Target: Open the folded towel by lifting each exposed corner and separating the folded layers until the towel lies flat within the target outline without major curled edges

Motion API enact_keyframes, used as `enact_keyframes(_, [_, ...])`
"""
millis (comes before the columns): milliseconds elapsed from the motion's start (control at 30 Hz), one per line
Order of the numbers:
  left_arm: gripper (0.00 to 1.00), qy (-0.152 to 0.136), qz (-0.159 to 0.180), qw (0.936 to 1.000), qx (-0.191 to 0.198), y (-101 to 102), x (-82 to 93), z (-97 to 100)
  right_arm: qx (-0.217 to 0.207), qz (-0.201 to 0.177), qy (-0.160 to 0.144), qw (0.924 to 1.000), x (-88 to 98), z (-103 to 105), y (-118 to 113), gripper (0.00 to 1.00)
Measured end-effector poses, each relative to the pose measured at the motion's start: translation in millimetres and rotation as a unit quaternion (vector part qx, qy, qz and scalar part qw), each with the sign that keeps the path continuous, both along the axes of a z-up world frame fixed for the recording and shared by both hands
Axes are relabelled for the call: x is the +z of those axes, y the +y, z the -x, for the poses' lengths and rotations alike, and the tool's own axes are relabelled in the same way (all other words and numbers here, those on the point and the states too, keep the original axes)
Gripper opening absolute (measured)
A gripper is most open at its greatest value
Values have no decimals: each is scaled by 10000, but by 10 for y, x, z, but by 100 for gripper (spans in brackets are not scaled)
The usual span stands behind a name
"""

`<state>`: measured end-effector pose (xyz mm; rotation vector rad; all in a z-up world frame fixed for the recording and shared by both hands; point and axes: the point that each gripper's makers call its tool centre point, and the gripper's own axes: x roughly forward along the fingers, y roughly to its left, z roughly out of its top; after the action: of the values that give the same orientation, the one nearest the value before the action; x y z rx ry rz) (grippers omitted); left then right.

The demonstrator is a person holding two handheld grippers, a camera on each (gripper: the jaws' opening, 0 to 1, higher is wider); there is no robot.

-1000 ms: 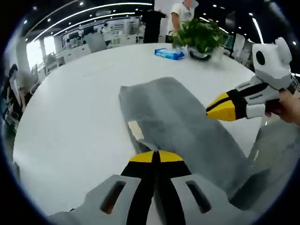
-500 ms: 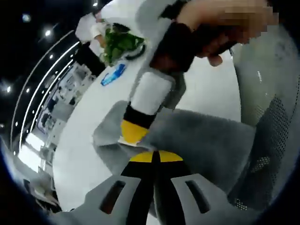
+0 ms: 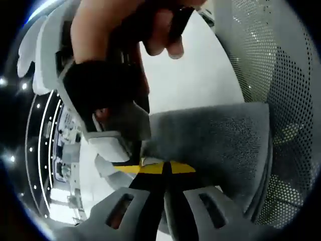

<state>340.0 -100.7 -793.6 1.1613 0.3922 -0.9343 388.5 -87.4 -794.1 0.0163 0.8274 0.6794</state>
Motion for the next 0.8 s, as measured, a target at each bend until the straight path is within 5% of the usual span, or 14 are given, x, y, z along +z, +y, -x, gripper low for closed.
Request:
enact_keyframes(167, [2,415,1101,9915,562,50,227,-89,-248,-330,159,9990,30,-24,-82,2])
enact_keyframes(333, [2,609,2597,9458,1853,403,564,-435,-366,-475,239,9979,17,-25,-154,1])
enact_keyframes(400, [4,996,3160,9028,2742,679,537,-573,-380,-501,261,9977,3,-15,-166,1])
enact_keyframes(433, [5,1177,3558,8632,3382,890,502,-669,-383,-508,277,9976,-6,-13,-169,1])
enact_keyframes(467, [8,1299,3642,8461,3669,1006,436,-697,-370,-526,277,9975,-10,-6,-170,1])
enact_keyframes(500, [10,1500,3699,8225,4051,1162,326,-716,-366,-541,280,9975,-13,-6,-170,1])
enact_keyframes(533, [10,1666,3745,8098,4197,1225,238,-710,-367,-558,295,9973,-18,-3,-170,1])
enact_keyframes(567, [10,1874,3804,7850,4516,1319,127,-681,-376,-572,299,9972,-23,-2,-171,1])
enact_keyframes(633, [10,1987,3866,7716,4644,1359,56,-678,-375,-622,287,9969,-27,2,-173,1])
enact_keyframes(700, [10,2444,4383,7280,4671,1247,27,-687,-400,-642,296,9967,-40,14,-181,1])
enact_keyframes(800, [11,2927,4782,6794,4734,1127,-13,-644,-426,-679,331,9962,-68,25,-195,1])
